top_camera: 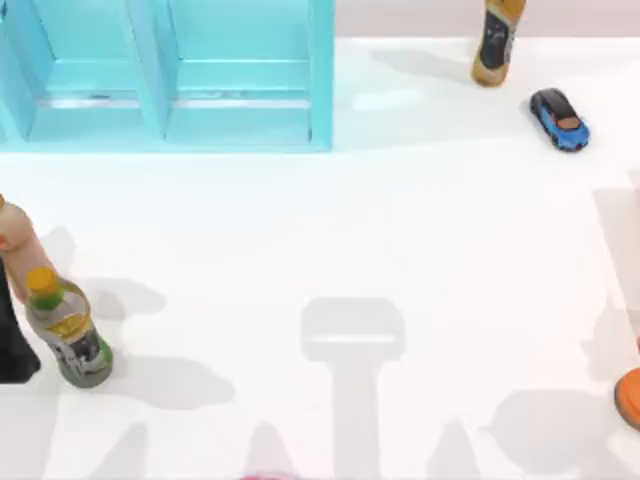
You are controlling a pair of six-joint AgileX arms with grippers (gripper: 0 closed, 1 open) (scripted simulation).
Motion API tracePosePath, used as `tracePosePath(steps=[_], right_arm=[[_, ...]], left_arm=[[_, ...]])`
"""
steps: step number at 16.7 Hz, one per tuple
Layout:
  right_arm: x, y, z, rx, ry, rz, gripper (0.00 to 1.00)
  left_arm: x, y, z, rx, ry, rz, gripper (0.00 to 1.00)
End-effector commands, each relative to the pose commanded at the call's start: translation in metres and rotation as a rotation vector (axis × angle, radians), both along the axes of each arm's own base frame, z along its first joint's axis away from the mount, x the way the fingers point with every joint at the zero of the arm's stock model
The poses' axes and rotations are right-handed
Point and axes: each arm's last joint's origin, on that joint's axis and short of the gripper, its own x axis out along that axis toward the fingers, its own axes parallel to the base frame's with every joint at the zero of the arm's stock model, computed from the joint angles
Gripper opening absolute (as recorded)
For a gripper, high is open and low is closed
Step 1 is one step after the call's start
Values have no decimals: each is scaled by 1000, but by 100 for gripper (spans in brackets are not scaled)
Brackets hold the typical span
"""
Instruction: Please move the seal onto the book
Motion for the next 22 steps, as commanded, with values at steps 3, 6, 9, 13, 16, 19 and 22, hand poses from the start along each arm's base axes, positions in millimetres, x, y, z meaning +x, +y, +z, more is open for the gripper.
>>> tracePosePath(steps=[3,6,9,13,16,19,22], right_arm=[[0,0,0,0,0,0,100],[0,0,0,0,0,0,100],[0,0,0,0,0,0,100],[0,0,0,0,0,0,100],[0,0,0,0,0,0,100],[0,0,0,0,0,0,100],[0,0,0,0,0,0,100]], left_arm=[[0,0,3,1,-7,-1,100],[3,2,25,6,-55,-8,100],[16,8,56,19,-92,-12,100],[62,25,87,36,-67,-14,100],[114,51,87,39,-10,-16,100],[167,87,64,32,51,-21,100],[209,126,21,15,100,-28,100]])
